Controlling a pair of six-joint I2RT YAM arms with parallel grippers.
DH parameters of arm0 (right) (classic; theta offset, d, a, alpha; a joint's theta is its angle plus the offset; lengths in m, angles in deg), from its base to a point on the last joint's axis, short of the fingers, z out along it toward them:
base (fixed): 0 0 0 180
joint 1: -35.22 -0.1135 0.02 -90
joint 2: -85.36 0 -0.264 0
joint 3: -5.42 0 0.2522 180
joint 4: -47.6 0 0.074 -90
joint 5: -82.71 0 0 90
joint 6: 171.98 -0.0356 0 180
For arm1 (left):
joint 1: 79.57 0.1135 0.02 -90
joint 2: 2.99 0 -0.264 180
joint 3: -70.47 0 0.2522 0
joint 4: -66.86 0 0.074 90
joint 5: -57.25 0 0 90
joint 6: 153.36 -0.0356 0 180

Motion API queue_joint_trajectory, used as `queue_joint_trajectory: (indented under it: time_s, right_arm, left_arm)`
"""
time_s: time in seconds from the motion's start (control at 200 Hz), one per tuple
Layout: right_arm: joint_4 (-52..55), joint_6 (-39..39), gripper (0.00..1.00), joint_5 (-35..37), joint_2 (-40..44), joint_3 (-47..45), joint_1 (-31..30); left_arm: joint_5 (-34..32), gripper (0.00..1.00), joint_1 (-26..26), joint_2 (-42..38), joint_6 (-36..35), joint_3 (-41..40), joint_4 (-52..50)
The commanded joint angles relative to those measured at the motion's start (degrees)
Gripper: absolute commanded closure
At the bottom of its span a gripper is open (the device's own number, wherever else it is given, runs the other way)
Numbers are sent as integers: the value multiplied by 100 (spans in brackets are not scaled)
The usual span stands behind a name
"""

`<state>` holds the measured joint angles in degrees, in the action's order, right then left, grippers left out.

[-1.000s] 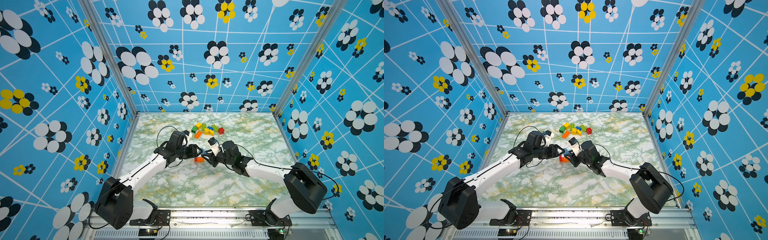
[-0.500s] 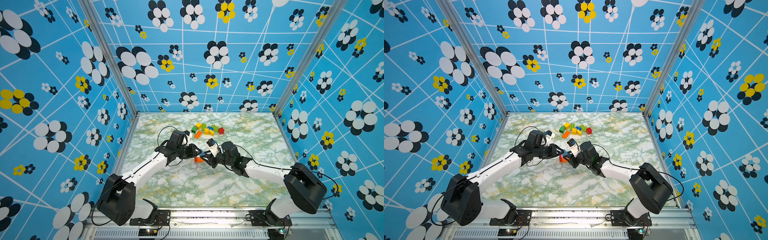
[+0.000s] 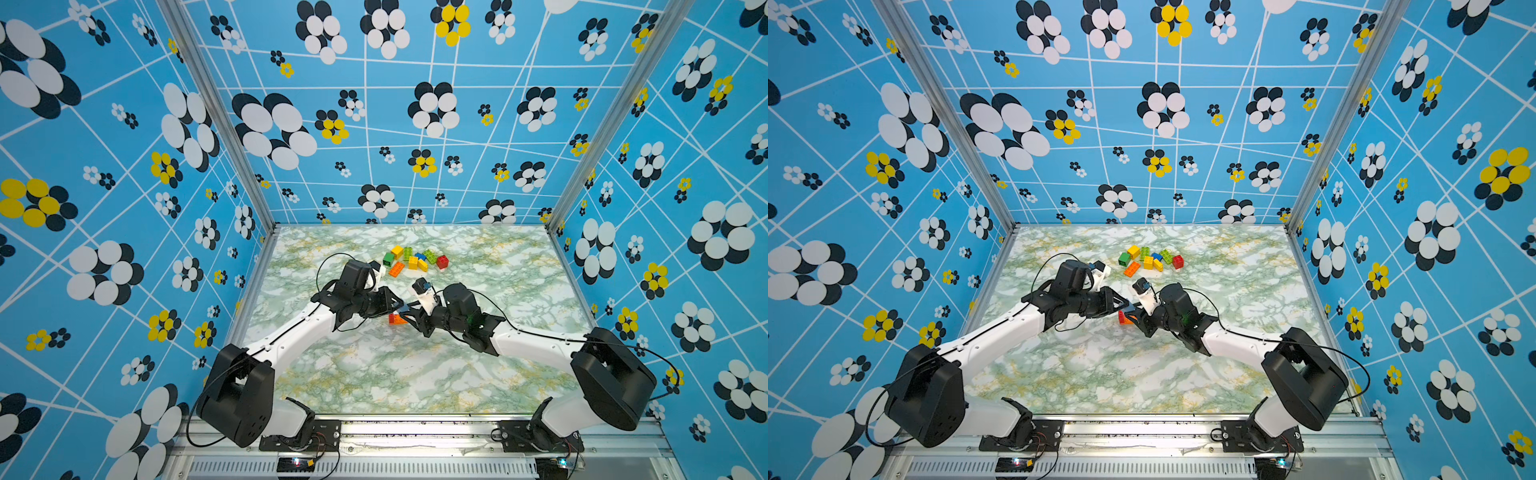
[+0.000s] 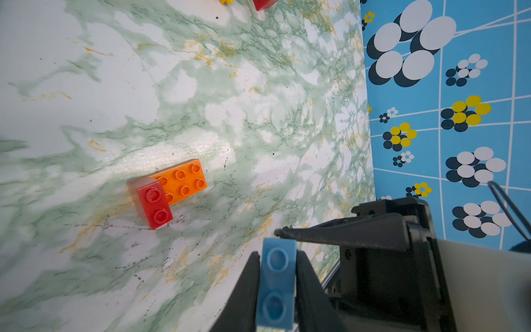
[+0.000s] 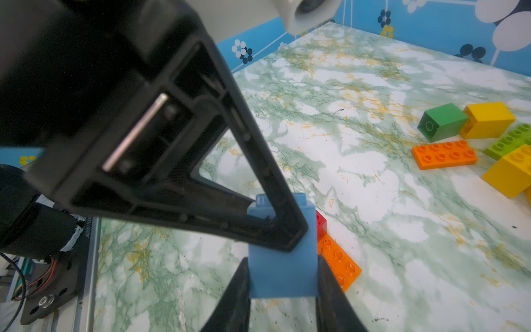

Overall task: Assemble the letter p with lego
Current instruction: Pick up the lego brick from the center of the board, then assemble the lego brick with the lego brick.

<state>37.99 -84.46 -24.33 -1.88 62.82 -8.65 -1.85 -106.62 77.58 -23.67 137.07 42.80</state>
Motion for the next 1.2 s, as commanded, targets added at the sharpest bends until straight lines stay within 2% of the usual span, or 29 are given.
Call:
queue_joint_trajectory:
  time_s: [0.0, 0.05, 0.115, 0.165, 0.21, 0.28, 0.38, 0.44, 0.54, 0.665, 0.825, 0.93, 1.064, 1.194]
  right_arm:
    - [-36, 60, 93, 45, 124, -22, -57]
    - [-42, 19, 91, 158, 142, -22, -59]
    - [22, -103, 77, 318, 201, 21, -59]
    - [22, -246, 73, 441, 272, 28, -58]
    - [17, -400, 65, 582, 366, 18, -59]
    - [20, -598, 48, 802, 585, -75, -59]
    - [281, -710, 34, 1293, 1066, -259, -51]
    - [570, -712, 26, 1748, 1408, -359, -49]
    - [1248, -769, 13, 3047, 1925, -409, -29]
    - [2059, -827, 10, 4323, 2396, -407, 81]
    - [2370, -1072, 8, 5016, 3017, -703, 324]
    - [2432, -1487, 6, 5105, 3502, -1022, 682]
    - [2517, -1972, 5, 5141, 4015, -1375, 1091]
    - [2619, -2046, 5, 5114, 4255, -1428, 1219]
  left_arm:
    - [73, 81, 43, 11, 78, -27, 165]
    - [92, 84, 42, 26, 145, -67, 253]
    - [-2, 88, 12, 20, 241, -100, 334]
    - [-204, 90, -66, -2, 251, -86, 287]
    - [-478, 93, -177, -20, 242, -49, 191]
    - [-866, 97, -338, -32, 321, -19, 115]
    - [-1793, 98, -584, -9, 530, 45, -211]
    - [-2478, 99, -767, 89, 668, 170, -626]
    - [-3276, 100, -1080, 371, 872, 456, -1197]
    - [-4406, 100, -1630, 654, 1192, 703, -1493]
    - [-5790, 100, -2321, 1071, 1577, 956, -1521]
    - [-6504, 100, -2645, 1485, 1744, 1207, -1646]
    - [-6899, 100, -2859, 1890, 1848, 1413, -1607]
    - [-7203, 100, -2929, 2216, 1927, 1601, -1660]
